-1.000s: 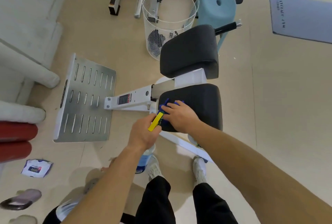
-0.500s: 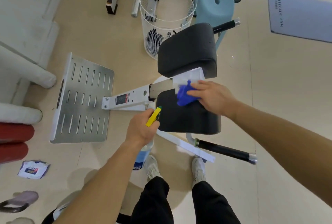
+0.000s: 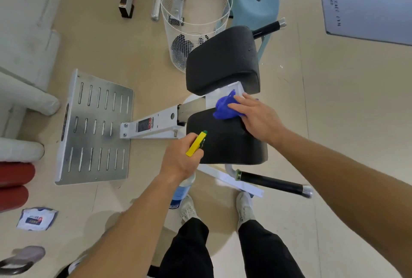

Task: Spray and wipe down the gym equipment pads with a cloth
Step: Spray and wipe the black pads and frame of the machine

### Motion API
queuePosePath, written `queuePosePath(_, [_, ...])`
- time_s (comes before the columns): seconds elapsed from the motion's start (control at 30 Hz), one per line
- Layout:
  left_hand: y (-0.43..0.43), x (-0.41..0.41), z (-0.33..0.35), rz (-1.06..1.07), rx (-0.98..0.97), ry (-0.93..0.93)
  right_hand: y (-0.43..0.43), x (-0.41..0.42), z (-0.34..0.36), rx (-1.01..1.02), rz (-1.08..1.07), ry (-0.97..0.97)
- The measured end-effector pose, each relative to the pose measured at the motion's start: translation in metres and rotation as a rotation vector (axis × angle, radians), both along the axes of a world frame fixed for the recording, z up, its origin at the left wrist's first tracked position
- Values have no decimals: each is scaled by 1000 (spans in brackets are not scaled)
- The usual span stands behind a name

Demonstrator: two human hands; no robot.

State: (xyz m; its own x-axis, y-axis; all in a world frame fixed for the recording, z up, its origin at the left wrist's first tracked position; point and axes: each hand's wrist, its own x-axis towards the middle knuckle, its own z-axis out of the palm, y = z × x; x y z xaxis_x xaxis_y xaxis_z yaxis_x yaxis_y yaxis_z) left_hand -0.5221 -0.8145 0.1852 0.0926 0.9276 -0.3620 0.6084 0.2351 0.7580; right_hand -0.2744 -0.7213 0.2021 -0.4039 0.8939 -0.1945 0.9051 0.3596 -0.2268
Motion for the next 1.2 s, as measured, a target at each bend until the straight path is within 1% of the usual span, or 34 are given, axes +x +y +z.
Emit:
queuePosePath(0.07, [-1,1,0,-21,3,-12,-36,4,-7,38,13,46])
queuePosePath(0.13, [-3,1,-2,-41,4,-23,-88,16,-7,57,196,31])
queuePosePath(0.17, [-4,2,-1,-59,3,-25,-108,22,-4,16,305,-5])
queuePosePath(0.23, [-6,2,-2,-103,0,-25,-115,30,-1,-41,440,-49])
queuePosePath(0.3, [-8,-1,-4,-119,8,-19,-91,22,-1,-12,433,-95])
queuePosePath(0.37, [-10,-7,-7,-99,1,-6,-59,-1,-6,26,337,-111])
queuePosePath(0.4, [-11,-11,-9,-76,-5,-3,-41,-17,-9,10,290,-126])
queuePosePath(0.47, [-14,-21,-13,-30,-22,3,-12,-54,-17,-35,243,-218])
queuePosePath(0.57, [-18,-36,-22,-1,-21,24,6,-106,-41,-75,307,-364])
queuePosePath(0.67, [-20,-51,-28,39,-19,13,-14,-144,-75,-171,379,-417])
queuePosePath(0.77, [-22,-63,-26,64,-28,16,-55,-156,-94,-259,565,-499])
queuePosePath(0.83, [-21,-69,-28,62,-30,23,-67,-152,-94,-318,653,-533])
queuePosePath(0.87, [-21,-72,-29,57,-34,25,-64,-148,-92,-323,661,-516])
queuePosePath(0.93, [-20,-74,-34,54,-48,40,-37,-142,-90,-233,596,-450])
queuePosePath(1.0, [-18,-73,-36,42,-65,64,2,-139,-81,-131,450,-452])
queuePosePath(1.07, [-18,-71,-37,31,-84,74,26,-141,-75,-135,292,-469])
queuePosePath(1.1, [-17,-71,-38,35,-89,79,27,-144,-74,-134,255,-467])
queuePosePath(1.13, [-17,-72,-39,39,-90,84,19,-145,-74,-147,266,-466])
queuePosePath(1.2, [-17,-72,-41,47,-92,83,-13,-141,-72,-182,382,-428])
